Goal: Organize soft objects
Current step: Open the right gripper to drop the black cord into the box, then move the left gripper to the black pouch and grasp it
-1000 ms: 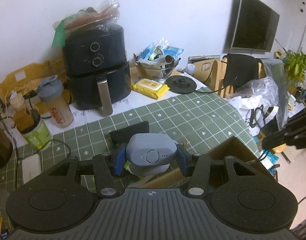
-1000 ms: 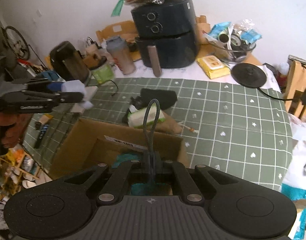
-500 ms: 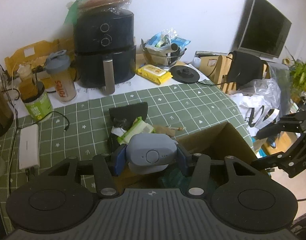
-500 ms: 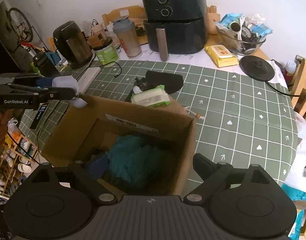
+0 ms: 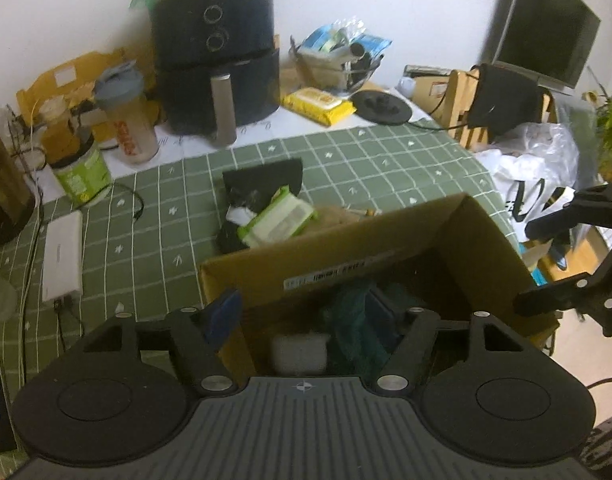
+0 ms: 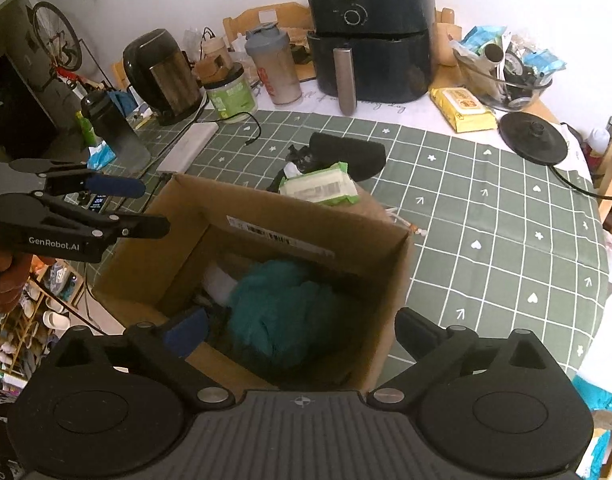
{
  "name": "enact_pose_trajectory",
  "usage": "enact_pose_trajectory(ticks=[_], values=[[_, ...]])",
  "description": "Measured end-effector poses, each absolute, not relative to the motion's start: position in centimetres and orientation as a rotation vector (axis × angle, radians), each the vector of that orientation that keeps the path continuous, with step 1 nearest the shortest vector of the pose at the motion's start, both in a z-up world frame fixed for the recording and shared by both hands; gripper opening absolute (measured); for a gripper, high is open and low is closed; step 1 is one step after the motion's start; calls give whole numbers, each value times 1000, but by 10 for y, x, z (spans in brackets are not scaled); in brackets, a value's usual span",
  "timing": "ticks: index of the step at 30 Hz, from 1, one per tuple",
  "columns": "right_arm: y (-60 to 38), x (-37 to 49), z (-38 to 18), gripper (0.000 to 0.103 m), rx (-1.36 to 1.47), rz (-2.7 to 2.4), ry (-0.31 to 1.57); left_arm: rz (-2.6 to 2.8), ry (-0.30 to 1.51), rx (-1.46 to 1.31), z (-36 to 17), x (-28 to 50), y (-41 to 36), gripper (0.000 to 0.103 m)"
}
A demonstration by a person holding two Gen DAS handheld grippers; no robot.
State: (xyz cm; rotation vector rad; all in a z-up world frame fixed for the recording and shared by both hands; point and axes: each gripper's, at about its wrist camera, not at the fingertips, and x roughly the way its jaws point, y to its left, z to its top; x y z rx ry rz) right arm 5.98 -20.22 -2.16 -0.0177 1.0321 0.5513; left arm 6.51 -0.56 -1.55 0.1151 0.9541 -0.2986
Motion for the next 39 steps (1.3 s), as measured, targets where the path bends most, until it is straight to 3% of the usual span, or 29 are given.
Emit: enact_pose_trajectory(ticks=[15,28,33,39], values=[[-202,58,-36,103,-59,526,1088,-244,1134,42,-32,52,2,68],[-197,60,-39,103,-89,537,1095,-194,1052,18,-13,51,9,68],[-198,65,-39,103,-82,524,1094,-171,1052,32,-16,55,13,77],[-200,71,-39,103,-76,498,1092,-180,1073,22,-23,59,18,78]])
